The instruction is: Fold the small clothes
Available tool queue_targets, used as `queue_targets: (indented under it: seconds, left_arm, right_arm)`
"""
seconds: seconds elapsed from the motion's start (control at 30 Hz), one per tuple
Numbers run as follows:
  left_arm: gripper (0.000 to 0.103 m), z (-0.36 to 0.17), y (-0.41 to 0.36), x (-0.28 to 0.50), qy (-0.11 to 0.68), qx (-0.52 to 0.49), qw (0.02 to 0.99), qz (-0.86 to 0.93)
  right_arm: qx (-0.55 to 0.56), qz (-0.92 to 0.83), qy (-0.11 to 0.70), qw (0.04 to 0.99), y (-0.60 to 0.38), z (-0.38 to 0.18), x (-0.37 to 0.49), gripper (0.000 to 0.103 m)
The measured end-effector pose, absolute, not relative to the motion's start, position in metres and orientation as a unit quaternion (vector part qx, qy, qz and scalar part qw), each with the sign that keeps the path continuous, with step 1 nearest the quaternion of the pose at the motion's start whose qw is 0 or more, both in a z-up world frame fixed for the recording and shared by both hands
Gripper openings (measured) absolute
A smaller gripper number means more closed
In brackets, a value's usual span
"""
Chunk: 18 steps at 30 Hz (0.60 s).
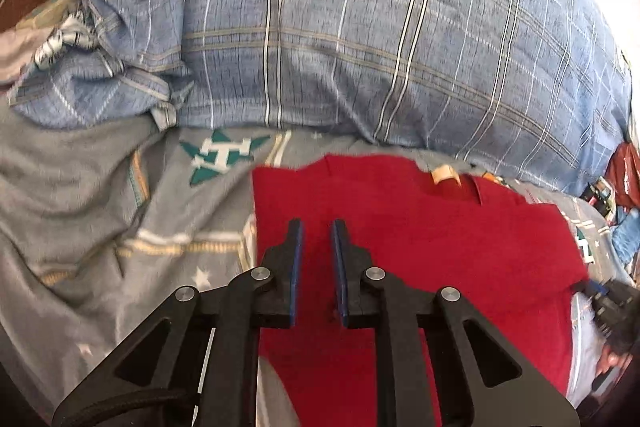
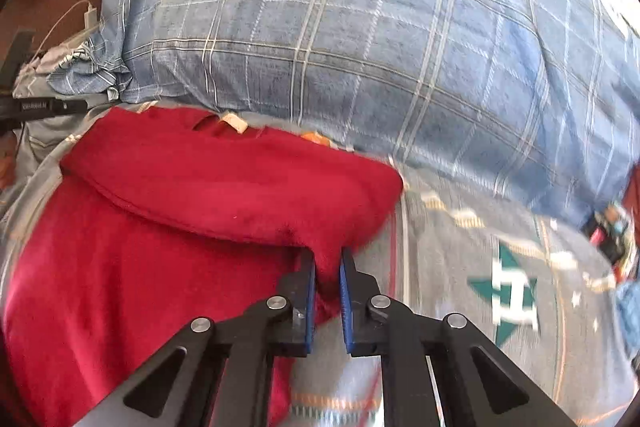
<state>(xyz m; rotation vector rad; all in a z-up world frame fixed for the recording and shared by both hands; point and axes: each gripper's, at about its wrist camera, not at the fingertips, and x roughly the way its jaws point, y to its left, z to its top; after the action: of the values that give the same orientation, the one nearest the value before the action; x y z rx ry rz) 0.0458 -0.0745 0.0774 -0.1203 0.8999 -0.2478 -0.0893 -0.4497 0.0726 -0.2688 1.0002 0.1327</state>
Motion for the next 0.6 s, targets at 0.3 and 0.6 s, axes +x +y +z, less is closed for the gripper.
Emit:
queue_targets:
  seconds: [0.3,0.6]
  left_arm:
    - [0.047,0.063,-0.078,0.037,0.437,-0.076,0.889,-0.117]
    - [0.047,0.034,-0.093,0.045,0.452,-0.024,0.888,-0.085]
  right_arm:
    - [-0.029,0.069,0.469,0.880,-0.485,0.099,-0.101,0.079]
    - [0.067,0.021,0.529,0.846,-0.496,0.041,-0.004,0.022]
